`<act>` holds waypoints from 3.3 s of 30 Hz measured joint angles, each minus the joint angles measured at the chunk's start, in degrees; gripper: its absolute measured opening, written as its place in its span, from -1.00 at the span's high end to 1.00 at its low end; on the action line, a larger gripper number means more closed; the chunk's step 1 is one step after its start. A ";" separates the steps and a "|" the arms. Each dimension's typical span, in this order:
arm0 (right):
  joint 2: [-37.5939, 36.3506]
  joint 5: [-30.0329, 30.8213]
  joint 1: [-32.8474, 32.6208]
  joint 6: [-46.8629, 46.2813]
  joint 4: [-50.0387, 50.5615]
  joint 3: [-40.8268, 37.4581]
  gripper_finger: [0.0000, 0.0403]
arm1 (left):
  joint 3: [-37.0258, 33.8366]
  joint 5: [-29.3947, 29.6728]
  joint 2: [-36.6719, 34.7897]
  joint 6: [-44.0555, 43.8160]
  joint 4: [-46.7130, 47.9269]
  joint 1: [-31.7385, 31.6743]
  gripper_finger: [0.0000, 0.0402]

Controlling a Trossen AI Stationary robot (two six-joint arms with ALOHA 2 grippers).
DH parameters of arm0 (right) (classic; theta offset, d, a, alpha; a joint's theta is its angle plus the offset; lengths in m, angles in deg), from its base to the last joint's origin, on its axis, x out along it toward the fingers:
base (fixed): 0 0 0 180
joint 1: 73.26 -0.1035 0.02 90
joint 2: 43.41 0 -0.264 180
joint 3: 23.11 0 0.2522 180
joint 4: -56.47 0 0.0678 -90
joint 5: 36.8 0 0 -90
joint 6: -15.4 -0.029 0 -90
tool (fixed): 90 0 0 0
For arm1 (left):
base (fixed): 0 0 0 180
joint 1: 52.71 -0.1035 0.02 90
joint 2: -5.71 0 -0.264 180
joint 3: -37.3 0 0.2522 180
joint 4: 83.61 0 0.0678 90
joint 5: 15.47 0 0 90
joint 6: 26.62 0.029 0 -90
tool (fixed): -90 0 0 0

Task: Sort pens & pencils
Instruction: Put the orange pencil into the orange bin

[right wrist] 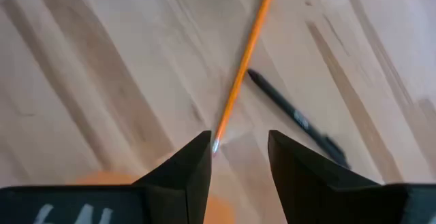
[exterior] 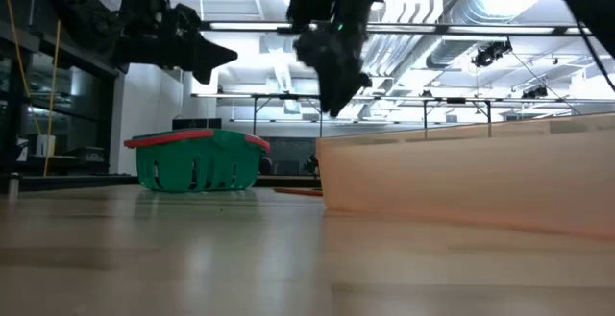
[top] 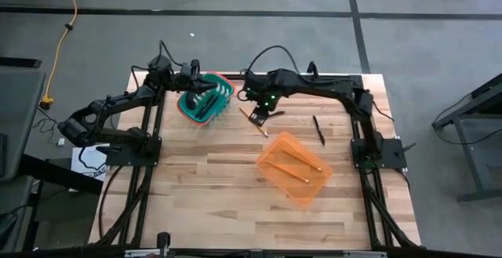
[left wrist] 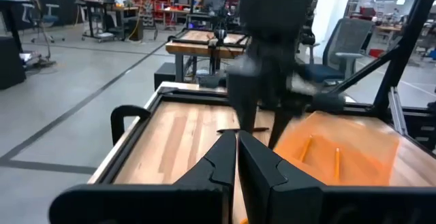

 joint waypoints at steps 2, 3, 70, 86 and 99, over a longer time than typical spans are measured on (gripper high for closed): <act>3.07 -0.11 0.17 1.94 -0.07 2.41 0.33 | 0.00 0.02 0.00 0.00 -0.03 -0.02 0.97; 4.81 -0.17 0.25 2.65 0.05 3.98 0.33 | 0.00 0.02 0.00 0.01 -0.03 -0.02 0.97; 23.46 2.07 -1.80 2.42 5.63 13.71 0.61 | -2.58 -7.80 -0.81 -2.16 -2.24 -6.01 0.97; 23.81 -0.91 -1.60 4.89 4.69 11.29 0.98 | -2.58 -7.37 -0.81 -2.19 -2.35 -6.01 0.97; 24.59 2.55 -1.89 6.59 14.81 22.33 0.99 | -2.58 -7.39 -0.81 -2.17 -2.33 -6.04 0.97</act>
